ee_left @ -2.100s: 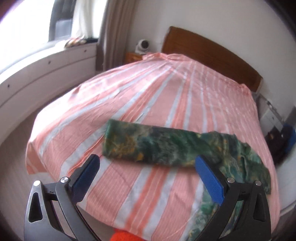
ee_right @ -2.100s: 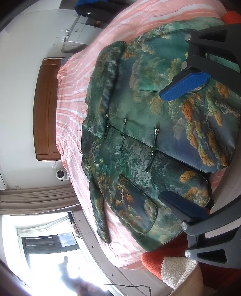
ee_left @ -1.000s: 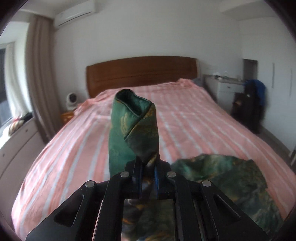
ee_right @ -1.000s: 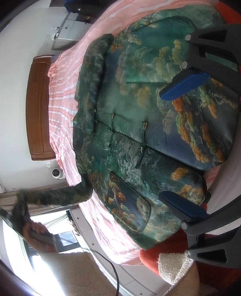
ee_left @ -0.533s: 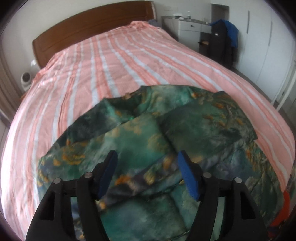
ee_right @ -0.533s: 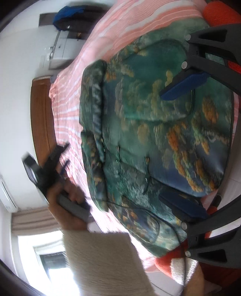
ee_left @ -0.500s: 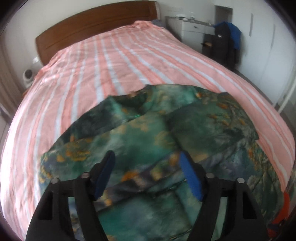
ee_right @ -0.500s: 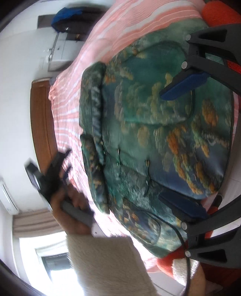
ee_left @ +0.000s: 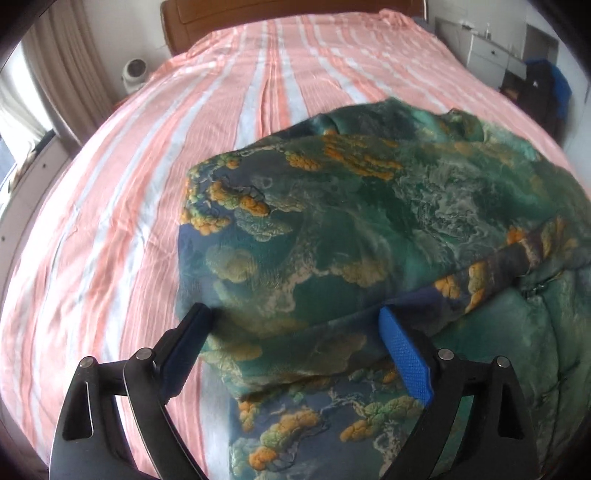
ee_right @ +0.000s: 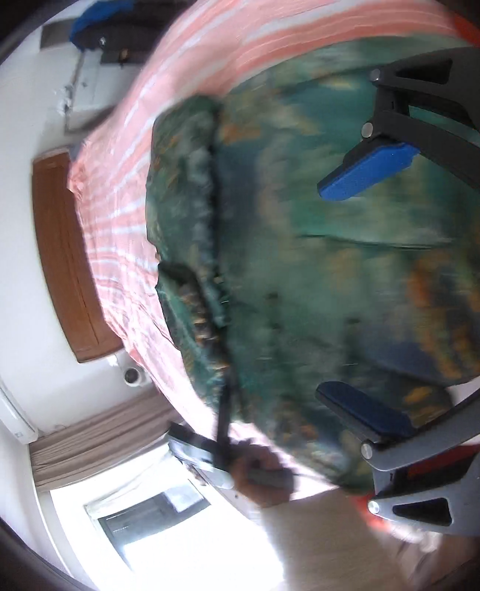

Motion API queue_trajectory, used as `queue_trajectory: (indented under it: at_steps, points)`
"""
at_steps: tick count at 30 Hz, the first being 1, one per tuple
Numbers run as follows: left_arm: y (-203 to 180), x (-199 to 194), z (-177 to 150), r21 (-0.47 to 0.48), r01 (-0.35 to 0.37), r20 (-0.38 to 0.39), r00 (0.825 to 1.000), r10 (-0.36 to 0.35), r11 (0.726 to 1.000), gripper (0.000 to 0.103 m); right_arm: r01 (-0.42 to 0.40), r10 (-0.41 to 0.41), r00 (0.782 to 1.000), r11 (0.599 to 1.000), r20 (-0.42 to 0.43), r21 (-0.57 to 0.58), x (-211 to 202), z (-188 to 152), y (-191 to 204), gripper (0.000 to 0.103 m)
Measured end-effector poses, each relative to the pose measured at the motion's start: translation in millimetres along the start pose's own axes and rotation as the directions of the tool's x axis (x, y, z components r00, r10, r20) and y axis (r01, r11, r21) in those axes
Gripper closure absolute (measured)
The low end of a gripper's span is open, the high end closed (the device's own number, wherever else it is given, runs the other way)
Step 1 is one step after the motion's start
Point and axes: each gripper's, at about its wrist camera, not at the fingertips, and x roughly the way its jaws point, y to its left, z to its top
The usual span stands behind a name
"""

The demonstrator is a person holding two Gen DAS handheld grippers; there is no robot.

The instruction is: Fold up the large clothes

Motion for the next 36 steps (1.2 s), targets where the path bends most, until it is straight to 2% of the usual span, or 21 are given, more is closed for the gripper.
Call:
queue_trajectory:
  at_steps: [2, 6, 8, 10, 12, 13, 14, 16, 17, 19, 20, 22, 23, 24, 25, 27, 29, 32, 33, 35, 36]
  points:
    - [7.0, -10.9, -5.9, -0.033, 0.024, 0.017, 1.0, -0.024, 0.999, 0.01, -0.062, 0.065, 0.998, 0.994, -0.026, 0.094, 24.0, 48.0, -16.7, 0.005]
    - [22.5, -36.8, -21.2, -0.062, 0.059, 0.069, 0.996, -0.054, 0.996, 0.01, -0.11, 0.129, 0.989, 0.97, -0.076, 0.216, 95.8, 123.2, -39.8, 0.005]
    - [30.9, -40.2, -25.7, -0.065, 0.061, 0.085, 0.995, -0.055, 0.996, 0.009, -0.123, 0.175, 0.973, 0.945, -0.151, 0.302, 146.3, 146.6, -48.0, 0.012]
    - [34.2, -35.0, -25.1, -0.062, 0.05, 0.083, 0.996, -0.045, 0.997, 0.008, -0.107, 0.185, 0.961, 0.934, -0.205, 0.341, 180.7, 154.6, -50.9, 0.017]
    - [38.0, -22.6, -22.8, -0.069, 0.033, 0.061, 0.998, -0.029, 0.997, 0.008, -0.054, 0.171, 0.94, 0.928, -0.295, 0.368, 217.0, 156.1, -51.0, 0.029]
    - [41.8, -16.6, -22.2, -0.083, 0.03, 0.048, 0.999, -0.026, 0.996, 0.008, -0.044, 0.169, 0.932, 0.93, -0.319, 0.365, 227.3, 155.1, -49.6, 0.048]
    - [46.8, -13.3, -23.7, -0.103, 0.033, 0.036, 0.999, -0.029, 0.994, 0.008, -0.026, 0.147, 0.931, 0.94, -0.335, 0.339, 233.2, 155.1, -44.6, 0.083]
    - [54.1, -9.1, -26.4, -0.149, 0.067, 0.027, 0.998, -0.064, 0.986, 0.008, -0.02, 0.112, 0.953, 0.95, -0.28, 0.312, 217.9, 158.5, -35.3, 0.086]
    - [56.4, -8.3, -29.5, -0.162, 0.095, 0.031, 0.995, -0.092, 0.982, 0.008, -0.036, 0.107, 0.967, 0.956, -0.23, 0.293, 199.8, 158.9, -28.1, 0.087]
    - [53.5, -0.7, -33.9, -0.152, 0.103, 0.016, 0.995, -0.102, 0.983, 0.008, 0.031, 0.024, 0.974, 0.971, -0.225, 0.237, 186.5, 151.7, -20.1, 0.087]
    - [50.1, 5.1, -35.6, -0.137, 0.084, -0.004, 0.996, -0.085, 0.987, 0.008, 0.086, -0.037, 0.967, 0.979, -0.254, 0.187, 192.7, 144.9, -15.9, 0.086]
    - [45.2, 8.1, -38.7, -0.12, 0.054, -0.023, 0.998, -0.057, 0.991, 0.008, 0.13, -0.079, 0.942, 0.982, -0.325, 0.138, 216.5, 136.1, -18.2, 0.083]
    - [45.2, 3.5, -40.2, -0.124, 0.05, -0.018, 0.998, -0.053, 0.991, 0.009, 0.139, -0.086, 0.94, 0.98, -0.331, 0.14, 224.5, 131.4, -19.4, 0.081]
    - [45.7, -2.7, -41.9, -0.126, 0.054, -0.008, 0.998, -0.056, 0.991, 0.009, 0.131, -0.077, 0.947, 0.979, -0.313, 0.155, 223.3, 131.9, -19.7, 0.078]
    - [46.6, -10.4, -43.8, -0.122, 0.063, 0.002, 0.998, -0.063, 0.991, 0.009, 0.113, -0.057, 0.956, 0.977, -0.288, 0.182, 219.1, 133.3, -20.4, 0.073]
    - [46.9, -26.4, -48.0, -0.098, 0.056, 0.02, 0.998, -0.054, 0.994, 0.009, 0.062, -0.008, 0.972, 0.971, -0.233, 0.229, 203.3, 135.1, -19.6, 0.055]
    - [45.5, -47.5, -54.0, -0.077, 0.049, 0.05, 0.998, -0.046, 0.996, 0.008, 0.067, -0.031, 0.984, 0.978, -0.176, 0.198, 176.3, 133.7, -9.5, 0.036]
    - [39.8, -81.0, -66.0, -0.07, 0.088, 0.093, 0.992, -0.081, 0.994, 0.007, 0.063, -0.053, 0.994, 0.993, -0.099, 0.104, 136.9, 120.1, 10.7, 0.027]
    - [37.7, -90.9, -70.2, -0.071, 0.103, 0.105, 0.99, -0.095, 0.992, 0.004, 0.066, -0.06, 0.995, 0.995, -0.073, 0.072, 119.2, 110.6, 17.1, 0.024]
    - [30.0, -110.4, -85.1, -0.078, 0.134, 0.13, 0.984, -0.123, 0.988, 0.003, 0.077, -0.076, 0.996, 0.997, -0.038, 0.027, 91.6, 91.4, 25.2, 0.012]
    - [24.9, -117.0, -93.2, -0.079, 0.149, 0.134, 0.981, -0.138, 0.986, 0.003, 0.091, -0.09, 0.996, 0.996, -0.02, 0.003, 79.1, 78.8, 32.2, 0.011]
